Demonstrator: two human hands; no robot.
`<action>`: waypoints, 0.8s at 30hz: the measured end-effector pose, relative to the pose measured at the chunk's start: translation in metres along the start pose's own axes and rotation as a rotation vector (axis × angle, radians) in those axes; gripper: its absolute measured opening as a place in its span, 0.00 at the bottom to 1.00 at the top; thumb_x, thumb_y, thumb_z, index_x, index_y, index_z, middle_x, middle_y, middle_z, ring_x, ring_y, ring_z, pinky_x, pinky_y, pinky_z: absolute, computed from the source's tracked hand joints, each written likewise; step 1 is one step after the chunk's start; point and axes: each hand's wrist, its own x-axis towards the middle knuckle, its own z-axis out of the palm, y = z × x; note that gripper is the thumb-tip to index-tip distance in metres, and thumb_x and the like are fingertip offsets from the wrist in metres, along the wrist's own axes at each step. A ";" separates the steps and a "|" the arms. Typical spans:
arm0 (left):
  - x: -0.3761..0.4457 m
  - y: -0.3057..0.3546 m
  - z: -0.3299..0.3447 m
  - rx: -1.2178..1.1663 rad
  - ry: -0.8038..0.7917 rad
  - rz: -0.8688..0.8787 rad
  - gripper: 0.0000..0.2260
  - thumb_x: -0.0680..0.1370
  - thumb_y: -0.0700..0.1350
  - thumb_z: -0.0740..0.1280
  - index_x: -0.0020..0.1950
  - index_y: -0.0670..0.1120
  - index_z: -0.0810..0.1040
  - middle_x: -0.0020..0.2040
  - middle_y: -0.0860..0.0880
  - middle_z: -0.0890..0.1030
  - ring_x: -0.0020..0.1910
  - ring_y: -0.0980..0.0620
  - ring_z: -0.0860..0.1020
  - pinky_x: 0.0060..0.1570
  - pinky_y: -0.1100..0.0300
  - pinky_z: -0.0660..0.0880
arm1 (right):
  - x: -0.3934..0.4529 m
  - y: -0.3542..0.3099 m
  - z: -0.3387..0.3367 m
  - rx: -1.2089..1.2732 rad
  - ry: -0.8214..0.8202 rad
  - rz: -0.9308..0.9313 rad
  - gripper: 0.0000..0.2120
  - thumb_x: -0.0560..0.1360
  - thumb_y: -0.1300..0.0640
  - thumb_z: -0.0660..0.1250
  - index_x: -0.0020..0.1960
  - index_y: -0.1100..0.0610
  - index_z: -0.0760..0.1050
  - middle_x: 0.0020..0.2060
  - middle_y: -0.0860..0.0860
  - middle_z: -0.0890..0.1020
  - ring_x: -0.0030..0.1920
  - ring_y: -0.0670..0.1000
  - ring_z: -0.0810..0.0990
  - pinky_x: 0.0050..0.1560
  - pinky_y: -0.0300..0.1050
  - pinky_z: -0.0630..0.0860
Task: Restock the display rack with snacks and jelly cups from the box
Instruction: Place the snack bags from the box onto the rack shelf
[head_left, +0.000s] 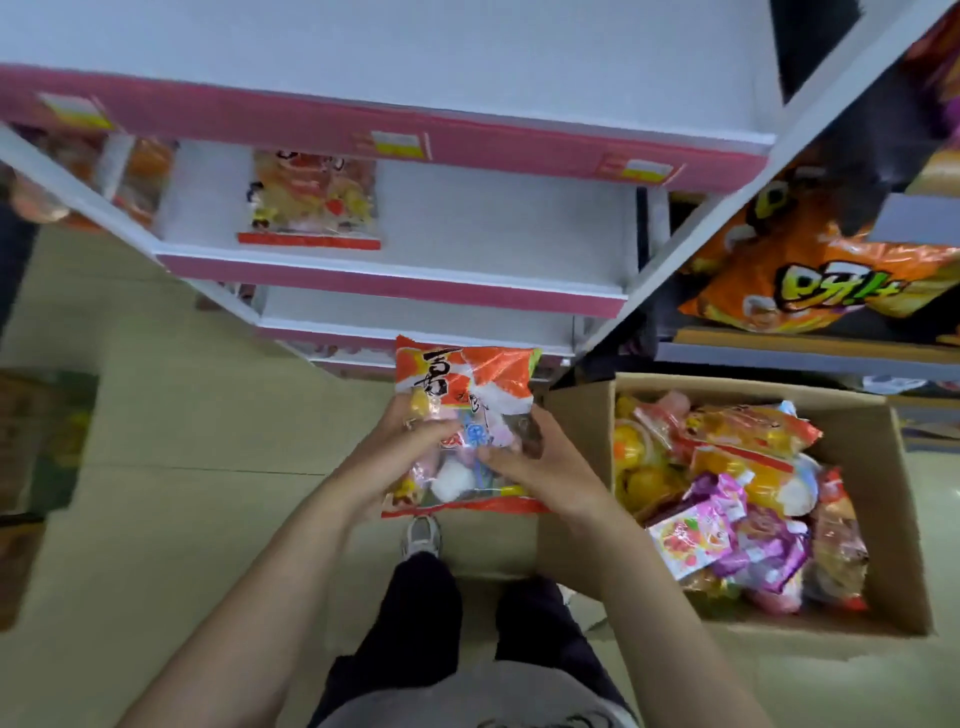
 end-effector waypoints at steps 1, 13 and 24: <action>-0.003 0.002 -0.015 0.023 -0.044 -0.032 0.37 0.67 0.58 0.76 0.72 0.62 0.62 0.65 0.54 0.74 0.61 0.52 0.75 0.59 0.46 0.72 | 0.006 -0.004 0.012 -0.016 0.009 -0.005 0.41 0.61 0.37 0.80 0.70 0.42 0.68 0.61 0.41 0.80 0.60 0.44 0.80 0.63 0.53 0.77; 0.050 0.114 -0.106 0.010 0.446 0.488 0.30 0.75 0.52 0.74 0.74 0.55 0.66 0.68 0.52 0.74 0.63 0.57 0.75 0.60 0.61 0.74 | 0.107 -0.119 0.069 -0.078 0.416 -0.509 0.31 0.77 0.58 0.71 0.75 0.47 0.63 0.65 0.49 0.74 0.58 0.45 0.79 0.56 0.37 0.78; 0.109 0.079 -0.144 1.360 0.450 0.564 0.29 0.81 0.65 0.46 0.79 0.62 0.39 0.81 0.52 0.37 0.80 0.43 0.43 0.76 0.41 0.39 | 0.169 -0.087 0.093 -1.205 0.337 -0.399 0.32 0.80 0.36 0.52 0.80 0.42 0.47 0.81 0.53 0.49 0.80 0.55 0.43 0.77 0.61 0.40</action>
